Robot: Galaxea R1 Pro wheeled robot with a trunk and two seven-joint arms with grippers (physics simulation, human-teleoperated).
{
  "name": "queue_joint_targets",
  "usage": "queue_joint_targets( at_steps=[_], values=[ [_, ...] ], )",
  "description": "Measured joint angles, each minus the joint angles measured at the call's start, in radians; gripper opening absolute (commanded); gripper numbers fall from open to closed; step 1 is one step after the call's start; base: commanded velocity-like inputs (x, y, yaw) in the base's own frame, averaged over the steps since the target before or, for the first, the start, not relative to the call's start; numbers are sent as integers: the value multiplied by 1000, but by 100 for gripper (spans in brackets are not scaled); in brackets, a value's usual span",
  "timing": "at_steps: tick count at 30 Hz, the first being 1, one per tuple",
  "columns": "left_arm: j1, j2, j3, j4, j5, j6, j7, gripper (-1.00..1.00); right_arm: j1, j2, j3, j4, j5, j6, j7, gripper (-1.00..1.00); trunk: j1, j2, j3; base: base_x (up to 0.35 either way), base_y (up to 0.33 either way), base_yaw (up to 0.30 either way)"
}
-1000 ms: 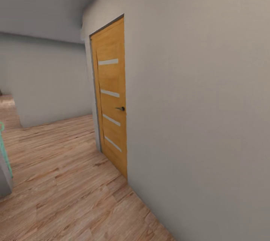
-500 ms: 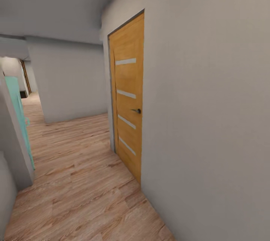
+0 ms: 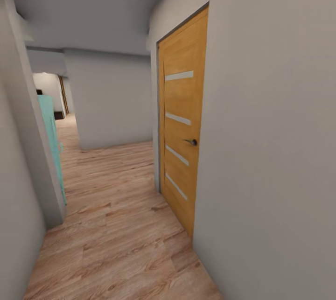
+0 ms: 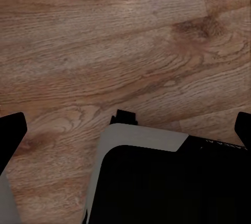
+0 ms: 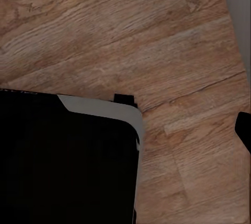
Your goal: Move the two storage containers from the living room to the garage. In the garage, place one container on the floor and stack the other container on top of it (either order is fine).
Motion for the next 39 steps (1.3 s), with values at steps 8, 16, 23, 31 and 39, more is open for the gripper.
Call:
queue_joint_targets(
  at_steps=[8, 16, 23, 31, 39],
  values=[
    [0, -1, 0, 0, 0, 0, 0, 100, 0, 1, 0, 0, 0, 0, 0, 100, 0, 0, 0, 246, 0, 273],
    [0, -3, 0, 1, 1, 0, 0, 100, 0, 2, 0, 0, 0, 0, 0, 100, 0, 0, 0, 246, 0, 273],
    [0, -3, 0, 0, 1, 0, 0, 100, 0, 1, 0, 0, 0, -2, 1, 100, 0, 0, 0, 246, 0, 273],
    [0, -3, 0, 1, 0, 0, 0, 100, 0, 0, 0, 0, 0, -2, 1, 100, 0, 0, 0, 269, 0, 259],
    [0, -3, 0, 0, 0, 0, 0, 100, 0, -1, 0, 0, 0, -2, 1, 100, 0, 0, 0, 313, 0, 40]
  ],
)
